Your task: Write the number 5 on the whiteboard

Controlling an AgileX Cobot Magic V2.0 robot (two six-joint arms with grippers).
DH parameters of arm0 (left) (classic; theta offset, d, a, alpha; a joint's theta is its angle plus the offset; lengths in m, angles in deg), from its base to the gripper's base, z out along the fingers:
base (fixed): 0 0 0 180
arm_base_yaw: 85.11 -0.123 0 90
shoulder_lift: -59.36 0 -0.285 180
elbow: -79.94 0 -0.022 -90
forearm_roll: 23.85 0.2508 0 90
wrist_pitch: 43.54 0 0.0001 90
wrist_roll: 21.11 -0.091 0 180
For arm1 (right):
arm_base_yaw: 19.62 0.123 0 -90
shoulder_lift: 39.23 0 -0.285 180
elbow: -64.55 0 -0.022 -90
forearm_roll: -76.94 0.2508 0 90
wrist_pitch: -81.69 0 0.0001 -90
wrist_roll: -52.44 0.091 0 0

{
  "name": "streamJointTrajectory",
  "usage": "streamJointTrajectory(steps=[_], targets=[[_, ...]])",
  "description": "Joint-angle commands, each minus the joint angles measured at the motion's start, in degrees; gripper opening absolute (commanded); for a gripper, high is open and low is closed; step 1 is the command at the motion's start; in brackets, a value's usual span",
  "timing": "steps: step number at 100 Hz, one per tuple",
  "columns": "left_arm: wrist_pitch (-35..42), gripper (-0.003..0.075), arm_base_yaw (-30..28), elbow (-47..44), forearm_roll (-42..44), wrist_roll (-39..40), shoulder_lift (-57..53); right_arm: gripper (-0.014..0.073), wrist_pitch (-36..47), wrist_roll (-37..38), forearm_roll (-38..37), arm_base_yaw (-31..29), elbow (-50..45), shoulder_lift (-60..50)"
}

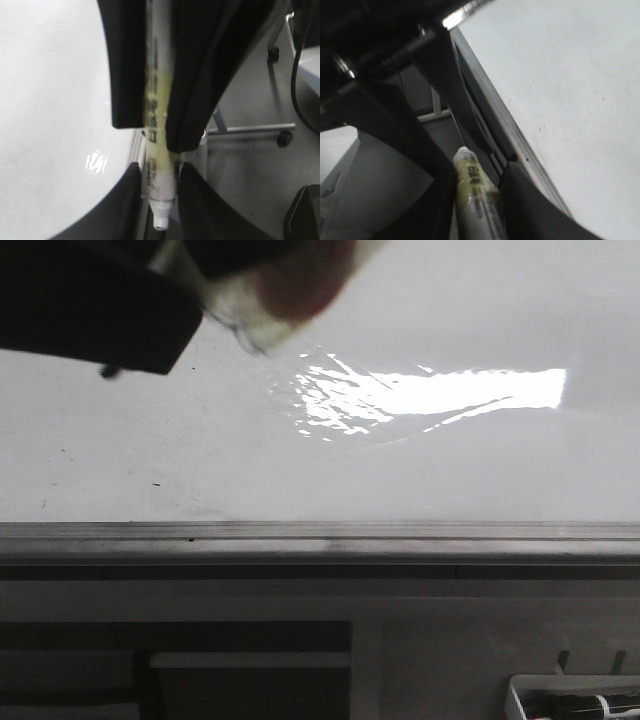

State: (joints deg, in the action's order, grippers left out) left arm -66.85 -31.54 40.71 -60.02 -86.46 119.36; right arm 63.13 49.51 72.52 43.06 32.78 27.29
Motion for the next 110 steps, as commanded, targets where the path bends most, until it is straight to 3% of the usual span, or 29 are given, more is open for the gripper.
streamJointTrajectory(steps=[1,14,23,34,48,70,86,110], targets=[[5.34,0.0357,0.29,2.09,-2.65,2.71,-0.61,-0.0064,1.21,-0.55,-0.86,-0.36,1.59,-0.38],[8.26,0.0482,0.16,2.09,-2.65,3.39,-0.95,-0.0064,-1.03,-0.55,-0.86,-0.48,1.59,-0.38],[9.97,0.0482,-1.59,2.09,-2.65,5.18,-3.15,-0.0062,-3.26,-0.47,-1.00,-2.04,1.59,-0.38],[12.69,0.0468,-6.26,2.09,-2.65,14.50,-8.35,-0.0060,-5.20,-0.47,-1.00,-5.56,1.59,-0.38],[12.21,0.0341,-14.06,1.87,-2.65,25.36,-14.98,-0.0060,-3.38,-0.47,-2.37,-10.93,1.98,-0.38],[7.14,-0.0022,-25.14,-0.70,-2.73,29.40,-22.61,-0.0060,-4.43,-0.47,-2.50,-15.17,7.23,1.08],[6.05,-0.0020,-29.64,-4.15,-5.15,30.41,-25.16,-0.0060,-3.90,-0.47,-3.09,-15.17,9.97,4.78],[5.11,-0.0020,-30.53,-6.06,-7.35,30.41,-25.28,-0.0060,-0.04,-0.47,-5.49,-15.42,9.97,7.75]])
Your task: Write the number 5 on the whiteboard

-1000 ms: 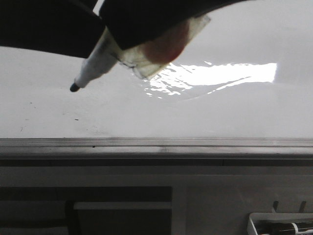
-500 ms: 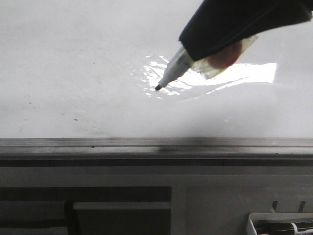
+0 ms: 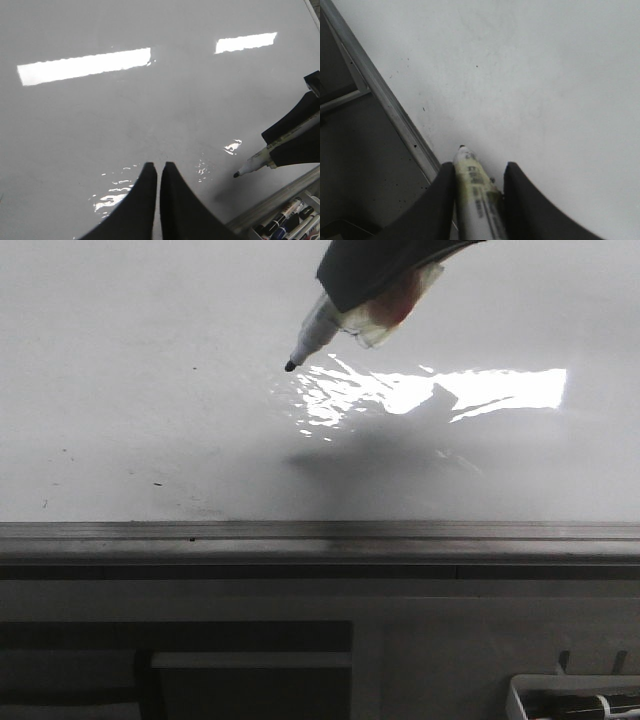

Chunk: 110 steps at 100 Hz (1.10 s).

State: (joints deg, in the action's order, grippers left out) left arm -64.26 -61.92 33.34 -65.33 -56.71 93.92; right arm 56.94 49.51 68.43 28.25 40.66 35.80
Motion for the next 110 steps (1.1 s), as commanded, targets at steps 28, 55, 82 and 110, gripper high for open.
streamJointTrajectory(steps=[28,55,82,110], targets=[[1.95,-0.0020,-0.15,1.32,-2.04,0.65,0.16,-0.0059,6.64,1.27,-1.40,-6.79,2.09,1.35],[1.95,-0.0020,-0.15,1.32,-2.04,0.65,0.16,-0.0059,11.29,1.27,-2.22,-7.36,2.09,1.35],[1.95,-0.0020,-0.15,1.23,-2.04,0.65,0.16,-0.0059,9.87,1.50,-3.08,-9.27,2.09,3.73],[1.95,-0.0020,-0.15,1.23,-2.04,0.65,0.16,-0.0059,5.86,2.45,-1.71,-9.41,1.76,4.85]])
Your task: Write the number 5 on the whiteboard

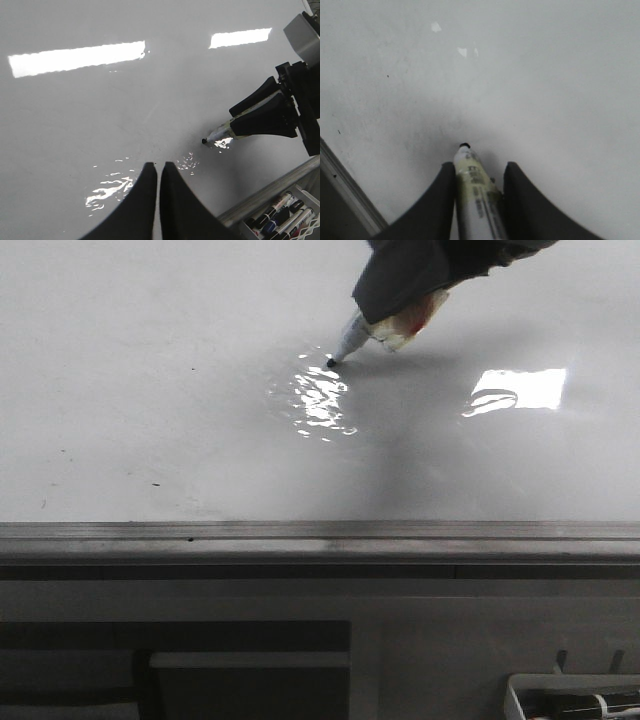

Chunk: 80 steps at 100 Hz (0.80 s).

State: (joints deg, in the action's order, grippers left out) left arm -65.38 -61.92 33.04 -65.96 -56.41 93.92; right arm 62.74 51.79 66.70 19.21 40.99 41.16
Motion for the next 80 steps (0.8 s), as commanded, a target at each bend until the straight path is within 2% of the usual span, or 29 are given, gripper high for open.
streamJointTrajectory(steps=[1,38,50,80], targets=[[3.07,-0.0020,-0.15,1.53,-1.41,0.36,0.16,-0.0059,-0.22,0.17,0.27,-0.37,1.43,-0.52],[3.07,-0.0020,-0.15,1.53,-1.41,0.36,0.16,-0.0060,-2.18,0.17,1.83,0.77,-1.20,0.00],[3.07,-0.0020,-0.15,1.53,-1.41,0.36,0.16,-0.0059,-2.68,0.17,-0.38,0.66,-1.20,-0.14],[3.18,-0.0020,-0.15,1.53,-1.31,0.36,0.16,-0.0057,-9.14,0.26,-1.19,-4.55,-1.25,-3.85]])
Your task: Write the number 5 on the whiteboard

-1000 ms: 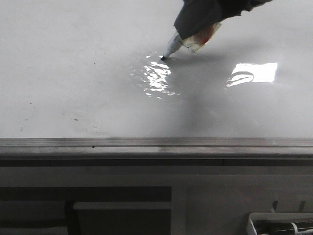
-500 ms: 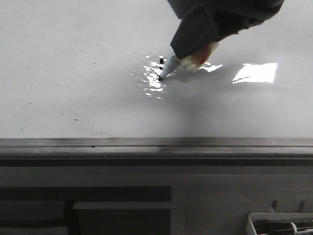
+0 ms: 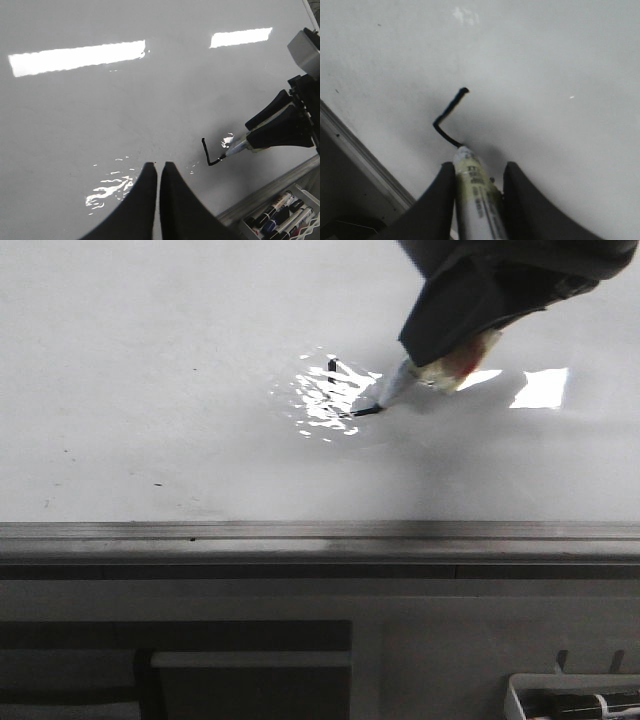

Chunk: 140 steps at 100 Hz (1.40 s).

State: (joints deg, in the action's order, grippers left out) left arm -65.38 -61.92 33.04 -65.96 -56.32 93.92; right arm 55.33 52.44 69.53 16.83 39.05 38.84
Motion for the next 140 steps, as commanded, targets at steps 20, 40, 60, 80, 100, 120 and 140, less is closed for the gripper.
streamJointTrajectory(steps=[20,40,60,80,100,120,140], targets=[[3.43,-0.0020,-0.15,1.53,-1.31,0.27,0.16,-0.0058,-0.92,-0.39,-0.08,0.44,-2.19,-1.98],[3.43,-0.0020,-0.15,1.53,-1.31,0.27,0.16,-0.0058,6.36,-0.39,2.51,5.39,-5.42,0.69],[3.43,-0.0020,-0.15,1.53,-1.31,0.27,0.16,-0.0058,5.82,-0.39,2.51,5.39,-0.85,-1.70],[3.43,-0.0020,-0.15,1.53,-1.31,0.27,0.16,-0.0058,10.63,-0.39,0.73,4.89,1.76,-3.82],[3.43,-0.0020,-0.15,1.53,-1.31,0.27,0.16,-0.0058,11.92,-0.39,0.63,3.05,1.76,-0.93],[3.43,-0.0020,-0.15,1.53,-1.31,0.27,0.16,-0.0058,14.41,-0.39,0.51,3.07,1.76,1.07],[3.32,-0.0020,-0.15,1.53,-1.31,0.27,0.16,-0.0058,14.03,-0.39,0.51,1.60,1.76,2.53]])
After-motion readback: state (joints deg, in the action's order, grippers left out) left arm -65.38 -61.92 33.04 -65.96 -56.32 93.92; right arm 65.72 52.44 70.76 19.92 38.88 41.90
